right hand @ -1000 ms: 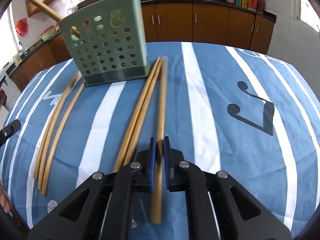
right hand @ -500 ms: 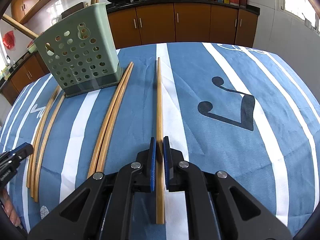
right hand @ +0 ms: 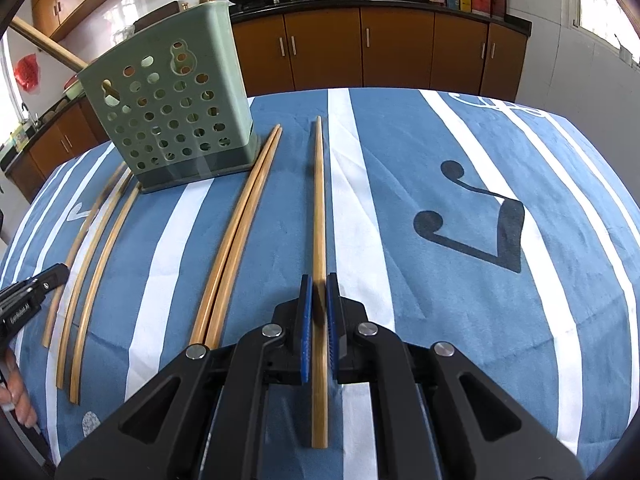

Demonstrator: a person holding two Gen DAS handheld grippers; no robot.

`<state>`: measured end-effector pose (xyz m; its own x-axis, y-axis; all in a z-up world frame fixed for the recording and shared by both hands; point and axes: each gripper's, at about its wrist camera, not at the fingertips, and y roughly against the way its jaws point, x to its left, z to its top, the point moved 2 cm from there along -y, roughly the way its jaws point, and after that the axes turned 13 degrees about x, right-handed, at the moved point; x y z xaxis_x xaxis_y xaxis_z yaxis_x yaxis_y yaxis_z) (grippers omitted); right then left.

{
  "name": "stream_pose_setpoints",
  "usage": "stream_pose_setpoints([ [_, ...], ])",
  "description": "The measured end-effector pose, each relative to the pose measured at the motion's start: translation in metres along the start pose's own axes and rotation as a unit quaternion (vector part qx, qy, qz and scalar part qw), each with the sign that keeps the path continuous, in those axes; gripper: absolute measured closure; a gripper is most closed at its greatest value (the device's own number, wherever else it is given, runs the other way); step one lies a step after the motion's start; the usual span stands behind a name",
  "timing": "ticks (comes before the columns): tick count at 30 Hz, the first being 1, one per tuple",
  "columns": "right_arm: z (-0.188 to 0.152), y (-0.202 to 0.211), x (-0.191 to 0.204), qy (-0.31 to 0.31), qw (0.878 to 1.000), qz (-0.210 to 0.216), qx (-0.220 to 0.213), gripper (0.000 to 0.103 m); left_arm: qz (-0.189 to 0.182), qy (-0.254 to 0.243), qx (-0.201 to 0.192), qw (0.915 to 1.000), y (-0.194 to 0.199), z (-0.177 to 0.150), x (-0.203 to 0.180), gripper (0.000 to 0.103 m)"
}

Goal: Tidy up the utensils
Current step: 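Close the right tool on a chopstick while the left tool grasps another chopstick, then hold both chopsticks closed in the tools on the table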

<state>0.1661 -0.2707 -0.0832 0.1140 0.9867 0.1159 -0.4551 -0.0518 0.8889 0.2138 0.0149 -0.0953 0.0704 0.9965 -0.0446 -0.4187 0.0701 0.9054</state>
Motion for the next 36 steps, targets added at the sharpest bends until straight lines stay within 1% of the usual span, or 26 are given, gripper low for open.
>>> stream_pose_setpoints([
  [2,0.002,-0.001,-0.001,-0.002,1.000,-0.004,-0.003,0.095,0.000,0.010,-0.001,1.0000,-0.001,0.004,0.011,0.095],
  [7,0.007,-0.003,-0.003,0.001,1.000,-0.009,-0.006,0.095,-0.020,0.010,-0.002,0.9997,-0.002,0.007,0.022,0.093],
  [12,0.006,-0.003,-0.004,0.002,1.000,-0.005,-0.006,0.095,-0.017,-0.002,-0.007,0.9998,-0.001,0.005,0.021,0.092],
  [22,0.006,-0.004,-0.003,0.004,1.000,-0.009,-0.005,0.094,-0.018,0.001,-0.007,0.9998,-0.002,0.004,0.021,0.091],
  [36,0.006,-0.004,-0.003,0.005,1.000,-0.010,-0.005,0.094,-0.029,0.007,-0.007,0.9995,-0.002,0.004,0.024,0.091],
])
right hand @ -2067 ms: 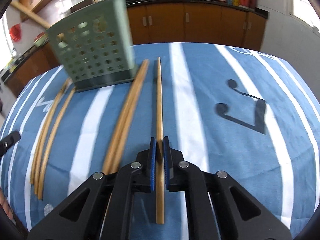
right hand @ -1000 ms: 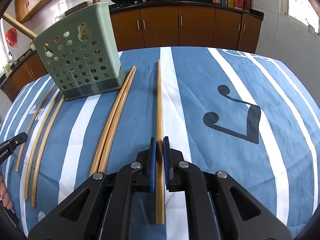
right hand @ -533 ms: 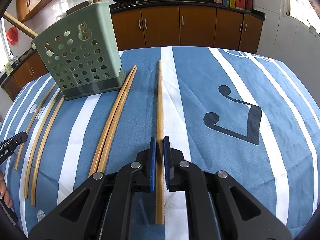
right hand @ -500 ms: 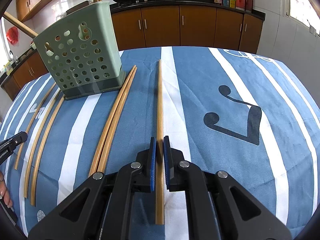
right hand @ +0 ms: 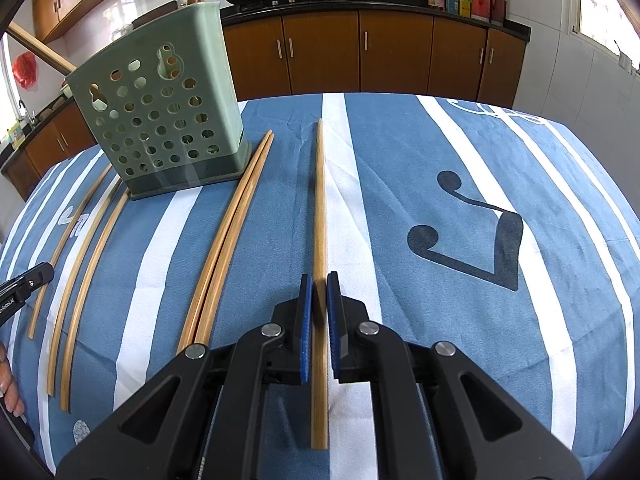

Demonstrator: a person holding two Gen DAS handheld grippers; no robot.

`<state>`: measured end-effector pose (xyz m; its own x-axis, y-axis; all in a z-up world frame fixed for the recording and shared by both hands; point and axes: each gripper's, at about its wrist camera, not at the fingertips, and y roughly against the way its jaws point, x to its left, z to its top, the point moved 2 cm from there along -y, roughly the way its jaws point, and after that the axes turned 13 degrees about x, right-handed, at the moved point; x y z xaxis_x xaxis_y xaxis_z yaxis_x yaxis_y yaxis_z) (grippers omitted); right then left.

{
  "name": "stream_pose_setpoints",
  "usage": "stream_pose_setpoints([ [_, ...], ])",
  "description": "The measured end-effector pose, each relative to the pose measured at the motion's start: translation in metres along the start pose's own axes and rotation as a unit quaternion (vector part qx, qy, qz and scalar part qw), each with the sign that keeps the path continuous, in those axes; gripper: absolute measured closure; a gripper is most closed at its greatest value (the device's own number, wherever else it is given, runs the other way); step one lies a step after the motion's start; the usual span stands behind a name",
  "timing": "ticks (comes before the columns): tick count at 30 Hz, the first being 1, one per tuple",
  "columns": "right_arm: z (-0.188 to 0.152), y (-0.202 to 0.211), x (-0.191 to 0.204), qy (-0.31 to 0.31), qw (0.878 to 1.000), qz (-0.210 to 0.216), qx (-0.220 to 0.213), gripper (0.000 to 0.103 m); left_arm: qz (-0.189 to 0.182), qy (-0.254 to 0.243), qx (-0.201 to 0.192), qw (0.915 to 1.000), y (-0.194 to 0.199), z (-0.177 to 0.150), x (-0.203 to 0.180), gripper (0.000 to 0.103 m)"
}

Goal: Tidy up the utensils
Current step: 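Hold both chopsticks closed in the tools on the table, then lift both held chopsticks upright and lower them into the green holder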

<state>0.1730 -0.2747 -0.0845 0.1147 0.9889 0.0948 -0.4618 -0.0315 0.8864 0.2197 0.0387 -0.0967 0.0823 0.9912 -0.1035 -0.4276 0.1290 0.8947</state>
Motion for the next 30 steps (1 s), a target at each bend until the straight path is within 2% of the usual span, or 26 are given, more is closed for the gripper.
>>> stream_pose_setpoints([
  [13,0.000,0.000,0.001,0.001,1.000,-0.003,0.000,0.094,0.000,0.000,0.000,1.0000,0.000,0.000,0.001,0.091],
  [17,-0.003,0.002,0.003,0.008,1.000,-0.012,0.000,0.094,0.019,-0.011,0.001,0.9998,0.002,-0.003,-0.005,0.089],
  [21,-0.006,0.003,0.001,0.003,1.000,-0.002,0.000,0.095,0.026,-0.016,0.002,0.9995,0.003,-0.008,-0.008,0.087],
  [25,-0.006,0.003,-0.001,0.001,1.000,0.001,0.000,0.095,0.034,-0.019,0.003,0.9992,0.004,-0.008,-0.009,0.095],
  [30,-0.008,0.015,-0.005,-0.008,1.000,0.014,-0.016,0.095,0.028,-0.019,0.002,0.9994,0.012,-0.011,-0.007,0.095],
])
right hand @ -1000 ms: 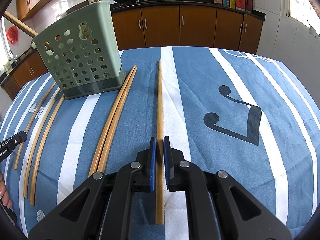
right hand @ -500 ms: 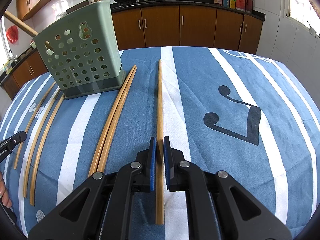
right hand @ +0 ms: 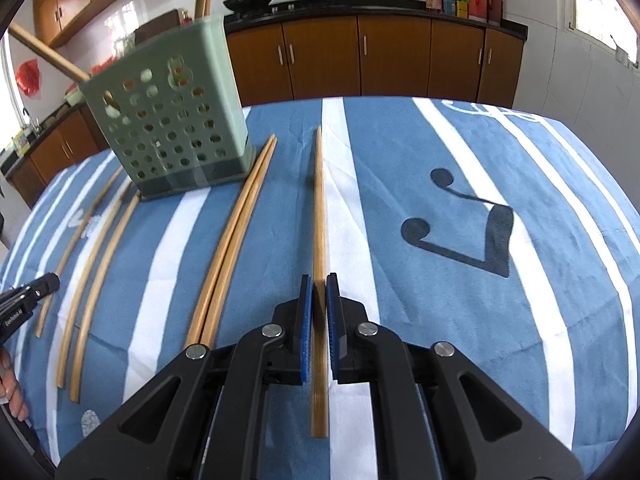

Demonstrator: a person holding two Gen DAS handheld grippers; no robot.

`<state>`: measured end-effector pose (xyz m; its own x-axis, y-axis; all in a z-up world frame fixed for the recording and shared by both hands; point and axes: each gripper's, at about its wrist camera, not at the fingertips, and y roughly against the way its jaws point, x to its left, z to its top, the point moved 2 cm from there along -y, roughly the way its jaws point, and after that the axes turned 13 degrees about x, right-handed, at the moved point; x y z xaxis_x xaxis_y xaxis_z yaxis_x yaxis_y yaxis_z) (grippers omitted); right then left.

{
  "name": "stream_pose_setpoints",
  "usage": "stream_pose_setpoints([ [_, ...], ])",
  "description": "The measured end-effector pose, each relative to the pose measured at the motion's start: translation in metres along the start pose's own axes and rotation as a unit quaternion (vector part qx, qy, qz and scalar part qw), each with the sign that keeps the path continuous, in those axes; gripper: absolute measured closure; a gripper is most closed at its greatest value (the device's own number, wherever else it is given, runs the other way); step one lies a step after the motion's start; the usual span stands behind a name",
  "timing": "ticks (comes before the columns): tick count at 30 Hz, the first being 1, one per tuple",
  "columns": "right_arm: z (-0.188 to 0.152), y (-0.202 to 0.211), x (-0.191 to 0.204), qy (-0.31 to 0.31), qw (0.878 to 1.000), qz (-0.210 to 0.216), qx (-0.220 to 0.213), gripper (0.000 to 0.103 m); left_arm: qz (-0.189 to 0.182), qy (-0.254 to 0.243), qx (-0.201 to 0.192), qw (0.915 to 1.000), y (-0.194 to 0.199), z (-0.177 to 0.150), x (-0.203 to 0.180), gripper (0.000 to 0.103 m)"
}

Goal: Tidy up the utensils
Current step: 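Lift both held chopsticks upright and lower them into the green holder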

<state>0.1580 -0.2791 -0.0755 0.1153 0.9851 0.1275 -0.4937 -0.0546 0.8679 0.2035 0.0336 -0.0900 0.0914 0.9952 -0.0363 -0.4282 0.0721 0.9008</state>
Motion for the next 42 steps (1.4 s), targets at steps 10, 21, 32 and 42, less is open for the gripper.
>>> stream_pose_setpoints([
  [10,0.010,0.035,-0.007,-0.010,0.999,0.015,-0.049,0.095,-0.020,0.003,-0.047,0.9987,0.042,0.005,0.001,0.095],
  [21,0.028,0.082,-0.007,-0.014,0.991,0.041,-0.127,0.095,-0.045,0.022,-0.146,0.9881,0.111,0.023,0.005,0.095],
  [32,0.036,0.108,-0.009,-0.012,0.985,0.050,-0.166,0.095,-0.065,0.003,-0.180,0.9815,0.146,0.031,-0.005,0.095],
  [42,0.060,0.175,-0.006,-0.001,0.967,0.100,-0.233,0.095,-0.109,-0.046,-0.230,0.9659,0.206,0.042,-0.028,0.095],
])
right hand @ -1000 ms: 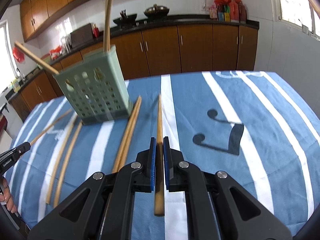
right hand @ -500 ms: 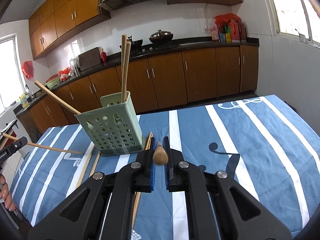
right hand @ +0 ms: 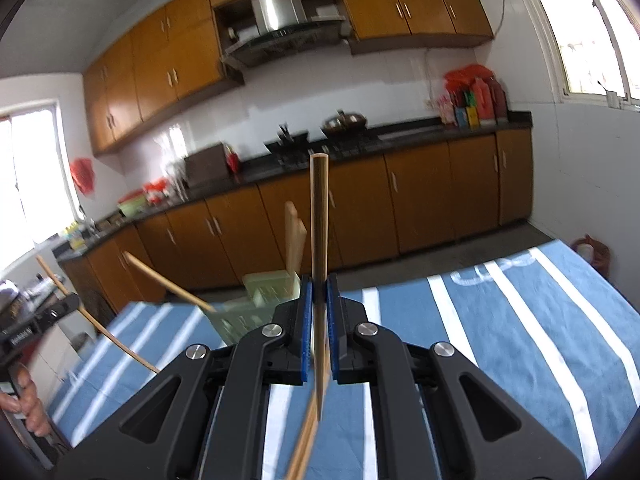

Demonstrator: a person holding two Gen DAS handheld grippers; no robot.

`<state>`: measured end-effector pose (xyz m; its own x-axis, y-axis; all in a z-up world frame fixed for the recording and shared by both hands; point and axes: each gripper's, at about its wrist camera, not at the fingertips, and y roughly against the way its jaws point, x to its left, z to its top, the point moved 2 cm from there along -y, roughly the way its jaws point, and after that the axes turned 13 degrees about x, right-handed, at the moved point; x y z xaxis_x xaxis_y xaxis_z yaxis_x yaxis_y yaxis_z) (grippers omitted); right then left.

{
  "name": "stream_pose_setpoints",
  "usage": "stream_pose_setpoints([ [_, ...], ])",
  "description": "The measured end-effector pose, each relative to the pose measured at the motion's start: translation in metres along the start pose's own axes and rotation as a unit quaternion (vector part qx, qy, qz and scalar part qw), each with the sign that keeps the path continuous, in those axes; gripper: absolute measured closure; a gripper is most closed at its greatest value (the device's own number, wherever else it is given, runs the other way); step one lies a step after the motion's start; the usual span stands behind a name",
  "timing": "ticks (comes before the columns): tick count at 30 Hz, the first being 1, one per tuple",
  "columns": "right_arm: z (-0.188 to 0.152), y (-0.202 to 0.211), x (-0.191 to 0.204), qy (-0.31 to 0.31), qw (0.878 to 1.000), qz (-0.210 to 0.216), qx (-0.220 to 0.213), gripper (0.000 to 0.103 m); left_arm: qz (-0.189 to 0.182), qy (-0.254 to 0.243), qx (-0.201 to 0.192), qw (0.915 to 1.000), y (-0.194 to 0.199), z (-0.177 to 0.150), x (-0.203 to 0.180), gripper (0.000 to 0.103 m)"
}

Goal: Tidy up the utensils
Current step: 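Lift both held chopsticks upright and lower them into the green holder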

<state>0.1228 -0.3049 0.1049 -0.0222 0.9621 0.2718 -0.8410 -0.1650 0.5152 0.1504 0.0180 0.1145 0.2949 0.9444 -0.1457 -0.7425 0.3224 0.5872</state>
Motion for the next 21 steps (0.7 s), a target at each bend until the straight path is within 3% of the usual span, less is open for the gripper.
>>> stream_pose_setpoints([
  [5,0.027,0.021,0.015,0.001,0.998,0.035,-0.050,0.095,-0.014,-0.012,-0.044,0.9989,0.011,0.026,-0.023,0.095],
  [11,0.050,0.022,0.032,0.006,0.993,0.043,-0.109,0.095,-0.025,0.013,-0.098,0.9947,0.007,0.059,-0.036,0.095],
  [15,0.062,0.004,0.037,0.005,0.990,0.032,-0.135,0.095,0.001,0.019,-0.129,0.9915,-0.007,0.076,-0.044,0.095],
  [21,0.064,-0.036,0.038,0.001,0.992,0.015,-0.128,0.095,0.013,0.027,-0.108,0.9937,-0.050,0.078,-0.043,0.095],
])
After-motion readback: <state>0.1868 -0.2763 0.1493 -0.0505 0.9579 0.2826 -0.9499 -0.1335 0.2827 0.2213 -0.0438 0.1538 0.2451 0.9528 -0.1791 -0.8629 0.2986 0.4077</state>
